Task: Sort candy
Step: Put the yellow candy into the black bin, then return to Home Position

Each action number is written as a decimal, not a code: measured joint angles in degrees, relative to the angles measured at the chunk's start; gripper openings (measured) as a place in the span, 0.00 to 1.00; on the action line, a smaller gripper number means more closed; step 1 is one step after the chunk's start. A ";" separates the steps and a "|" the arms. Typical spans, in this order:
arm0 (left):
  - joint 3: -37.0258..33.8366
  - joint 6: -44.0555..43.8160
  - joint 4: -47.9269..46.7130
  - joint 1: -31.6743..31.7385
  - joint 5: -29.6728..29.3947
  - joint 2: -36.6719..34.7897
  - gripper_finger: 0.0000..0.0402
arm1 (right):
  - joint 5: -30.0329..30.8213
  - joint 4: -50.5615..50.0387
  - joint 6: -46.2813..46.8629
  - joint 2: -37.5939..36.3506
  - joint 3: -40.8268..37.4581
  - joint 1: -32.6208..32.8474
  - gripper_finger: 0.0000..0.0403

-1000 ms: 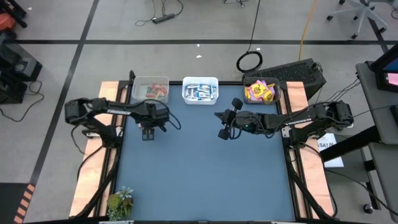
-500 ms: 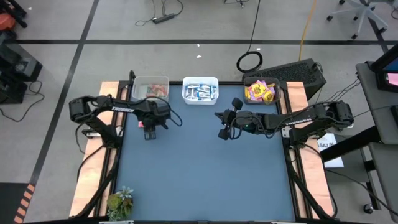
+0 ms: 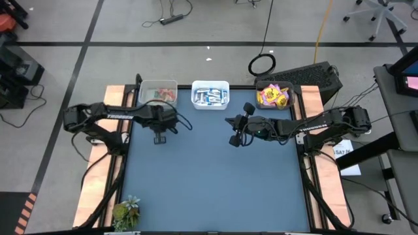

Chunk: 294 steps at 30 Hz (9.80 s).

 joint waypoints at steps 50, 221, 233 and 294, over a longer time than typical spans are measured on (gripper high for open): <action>-0.35 2.84 29.82 -12.70 25.94 -7.93 0.03 | -26.92 0.24 0.63 35.39 26.67 1.85 0.06; -41.25 -8.89 42.91 -5.84 11.46 -81.59 0.09 | -23.56 -10.17 -2.30 -70.77 -39.32 -11.19 0.00; -41.27 -8.21 42.77 -4.02 10.65 -81.83 0.08 | -24.24 -13.87 1.34 -77.00 -39.26 -11.20 0.00; -41.38 -13.79 43.53 -1.68 8.31 -81.83 0.08 | -11.91 -12.02 -1.47 -77.25 -39.28 -11.26 0.00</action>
